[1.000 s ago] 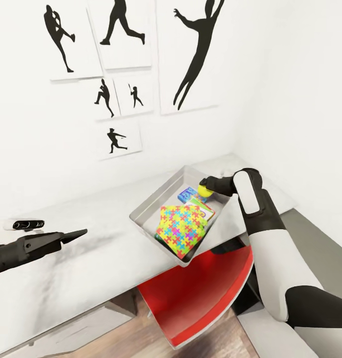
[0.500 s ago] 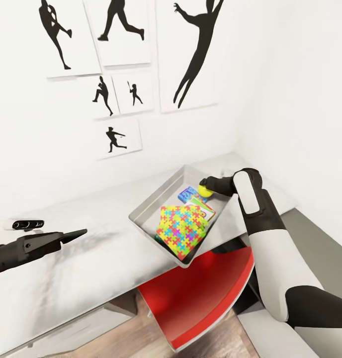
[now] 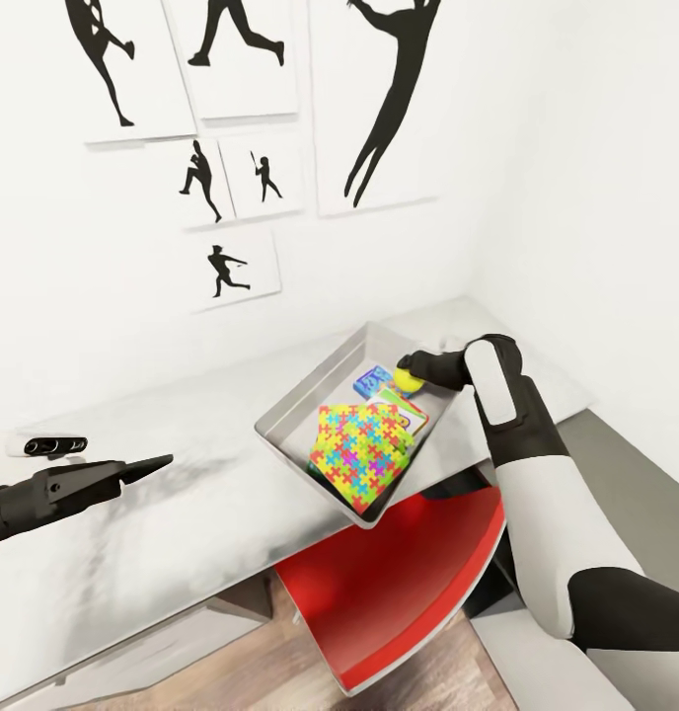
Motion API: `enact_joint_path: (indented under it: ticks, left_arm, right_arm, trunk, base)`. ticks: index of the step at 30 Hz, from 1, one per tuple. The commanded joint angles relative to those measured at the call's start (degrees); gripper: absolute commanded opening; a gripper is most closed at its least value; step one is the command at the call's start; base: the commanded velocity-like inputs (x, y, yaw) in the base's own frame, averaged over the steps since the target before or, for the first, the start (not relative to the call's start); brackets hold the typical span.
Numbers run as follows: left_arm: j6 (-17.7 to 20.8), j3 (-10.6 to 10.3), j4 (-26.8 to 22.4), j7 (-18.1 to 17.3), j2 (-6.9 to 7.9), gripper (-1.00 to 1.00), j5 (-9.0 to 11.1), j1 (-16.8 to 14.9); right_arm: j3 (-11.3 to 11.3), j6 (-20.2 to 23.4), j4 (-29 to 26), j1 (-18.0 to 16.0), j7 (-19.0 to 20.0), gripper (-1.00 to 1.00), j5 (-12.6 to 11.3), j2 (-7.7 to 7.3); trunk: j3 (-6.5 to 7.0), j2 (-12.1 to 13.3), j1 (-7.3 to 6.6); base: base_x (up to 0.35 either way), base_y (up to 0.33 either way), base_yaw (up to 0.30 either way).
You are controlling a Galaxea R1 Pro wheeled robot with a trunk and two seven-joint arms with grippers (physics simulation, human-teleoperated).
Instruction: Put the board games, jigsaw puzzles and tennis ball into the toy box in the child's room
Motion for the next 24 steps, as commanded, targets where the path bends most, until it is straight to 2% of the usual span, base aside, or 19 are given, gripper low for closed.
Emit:
enact_joint_path:
  ticks: [1, 4, 5, 18, 24]
  left_arm:
    - [0.6, 0.0, 0.0, -0.2, 0.02, 1.00, 0.0, 0.0]
    - [0.7, 0.0, 0.0, -0.2, 0.06, 1.00, 0.0, 0.0]
    - [0.7, 0.0, 0.0, -0.2, 0.07, 1.00, 0.0, 0.0]
    - [0.7, 0.1, 0.0, -0.3, 0.21, 1.00, 0.0, 0.0]
    - [0.6, 1.7, 0.1, -0.5, 0.41, 1.00, 0.0, 0.0]
  right_arm:
    - [0.1, 0.0, 0.0, 0.0, -0.8, -1.00, -0.7, 0.06]
    - [0.1, 0.0, 0.0, 0.0, -0.8, -1.00, -0.7, 0.21]
    - [0.1, 0.0, 0.0, 0.0, -0.9, 1.00, -0.7, 0.24]
    - [0.1, 0.2, -0.2, 0.0, -0.8, 1.00, -0.8, 0.07]
    - [-0.1, 0.8, -1.6, 0.2, -0.4, 1.00, -1.3, -0.28]
  trunk:
    - [-0.11, -0.1, 0.03]
    - [-0.13, -0.1, 0.03]
    - [-0.13, -0.1, 0.03]
    - [-0.13, -0.1, 0.03]
    - [0.02, -0.1, 0.03]
  base:
    - [0.000, 0.000, 0.000]
    - [0.000, 0.000, 0.000]
    - [0.000, 0.000, 0.000]
    - [-0.004, 0.000, 0.000]
    - [-0.193, 0.061, 0.000]
